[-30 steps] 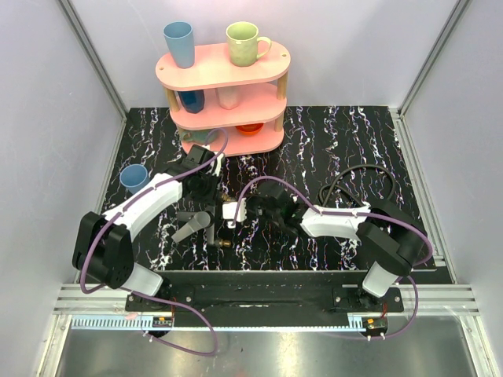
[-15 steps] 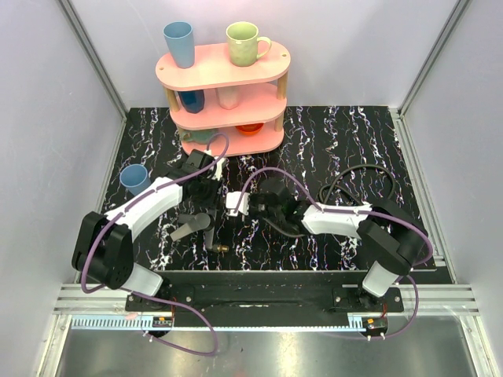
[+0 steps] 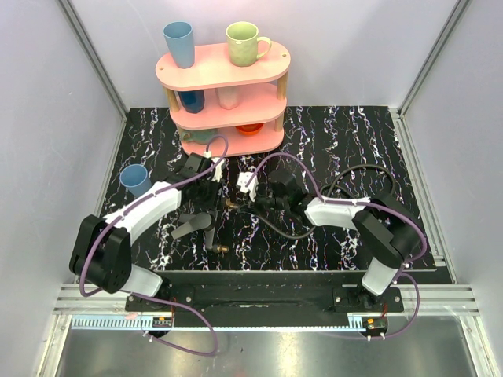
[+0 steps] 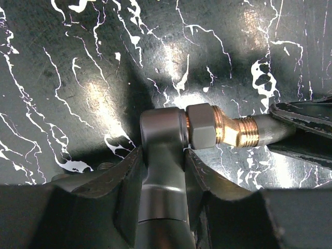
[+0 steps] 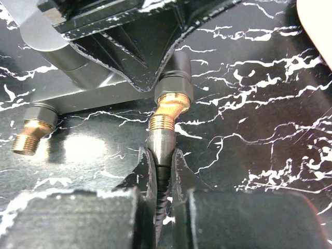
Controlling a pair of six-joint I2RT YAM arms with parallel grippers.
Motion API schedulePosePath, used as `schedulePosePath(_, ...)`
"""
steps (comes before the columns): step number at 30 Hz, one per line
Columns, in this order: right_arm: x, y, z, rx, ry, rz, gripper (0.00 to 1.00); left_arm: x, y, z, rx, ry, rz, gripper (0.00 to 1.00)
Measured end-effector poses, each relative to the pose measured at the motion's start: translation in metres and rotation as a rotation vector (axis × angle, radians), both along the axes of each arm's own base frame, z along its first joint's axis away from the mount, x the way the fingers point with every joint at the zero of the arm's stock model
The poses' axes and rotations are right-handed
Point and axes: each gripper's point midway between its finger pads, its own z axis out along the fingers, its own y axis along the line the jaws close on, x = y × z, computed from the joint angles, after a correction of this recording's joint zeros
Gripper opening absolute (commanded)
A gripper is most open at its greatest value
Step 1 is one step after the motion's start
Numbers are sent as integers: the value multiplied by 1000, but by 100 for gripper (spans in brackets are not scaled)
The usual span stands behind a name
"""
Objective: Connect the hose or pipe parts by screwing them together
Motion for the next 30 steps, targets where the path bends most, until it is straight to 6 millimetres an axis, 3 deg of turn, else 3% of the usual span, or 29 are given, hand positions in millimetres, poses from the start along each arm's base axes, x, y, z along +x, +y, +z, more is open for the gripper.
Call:
schedulePosePath(17, 5, 1, 3, 204, 512, -157, 0, 4, 2, 4, -23, -66, 41, 0)
schedulePosePath(30, 18, 5, 24, 477, 913, -193, 0, 10, 4, 19, -71, -158, 112, 0)
